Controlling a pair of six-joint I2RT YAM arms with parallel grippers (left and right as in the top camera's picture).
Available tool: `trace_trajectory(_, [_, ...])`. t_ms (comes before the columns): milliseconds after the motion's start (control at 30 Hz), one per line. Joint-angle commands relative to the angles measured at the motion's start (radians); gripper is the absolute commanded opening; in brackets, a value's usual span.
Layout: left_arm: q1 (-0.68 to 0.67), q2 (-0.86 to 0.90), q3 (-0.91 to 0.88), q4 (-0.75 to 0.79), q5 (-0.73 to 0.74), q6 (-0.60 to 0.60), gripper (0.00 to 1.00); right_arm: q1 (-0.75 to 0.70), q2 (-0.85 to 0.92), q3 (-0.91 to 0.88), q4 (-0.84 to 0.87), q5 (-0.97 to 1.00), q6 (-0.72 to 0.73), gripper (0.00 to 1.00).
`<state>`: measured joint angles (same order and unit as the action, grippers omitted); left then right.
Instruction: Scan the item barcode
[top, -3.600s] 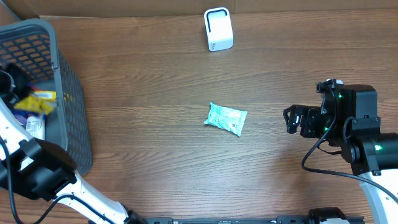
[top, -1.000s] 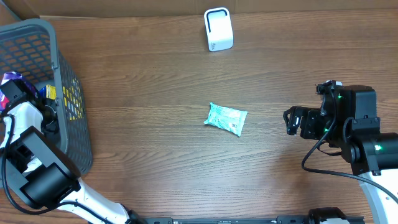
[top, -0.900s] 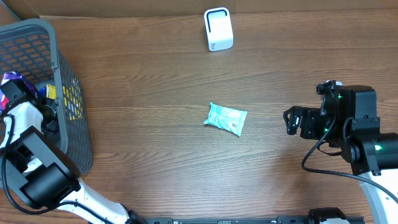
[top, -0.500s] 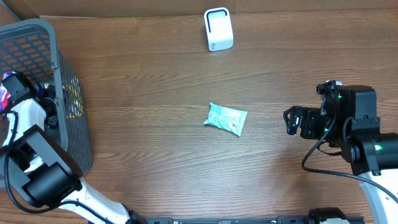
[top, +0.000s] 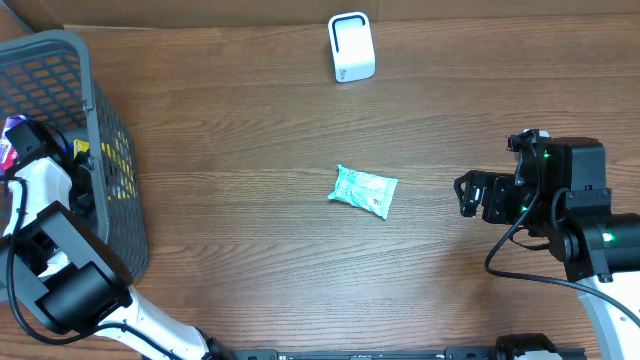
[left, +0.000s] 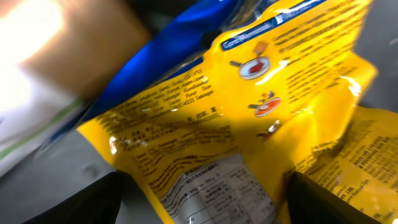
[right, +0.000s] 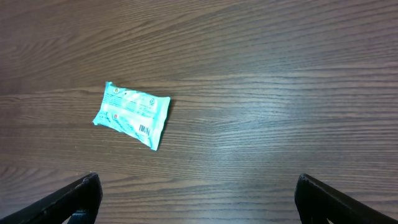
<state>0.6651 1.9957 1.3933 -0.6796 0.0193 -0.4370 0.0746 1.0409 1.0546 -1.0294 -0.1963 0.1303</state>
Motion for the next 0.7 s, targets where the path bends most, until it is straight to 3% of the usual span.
trace_trajectory(0, [0.007,0.077,-0.076,-0.089,-0.082,0.035,0.77,0.005,0.0,0.018,0.006,-0.008,-0.001,1.0])
trace_trajectory(367, [0.008,0.077,-0.078,-0.287,-0.082,0.093,0.79,0.005,0.0,0.018,0.005,-0.008,-0.001,1.0])
trace_trajectory(467, [0.008,0.077,-0.078,-0.311,-0.077,0.092,0.85,0.005,0.0,0.018,0.005,-0.009,-0.001,1.0])
trace_trajectory(533, [0.008,0.077,-0.078,-0.314,-0.068,0.092,1.0,0.005,0.0,0.018,0.005,-0.008,-0.001,1.0])
trace_trajectory(667, [0.008,0.077,-0.078,-0.288,-0.038,0.061,1.0,0.005,0.0,0.018,0.005,-0.008,-0.001,1.0])
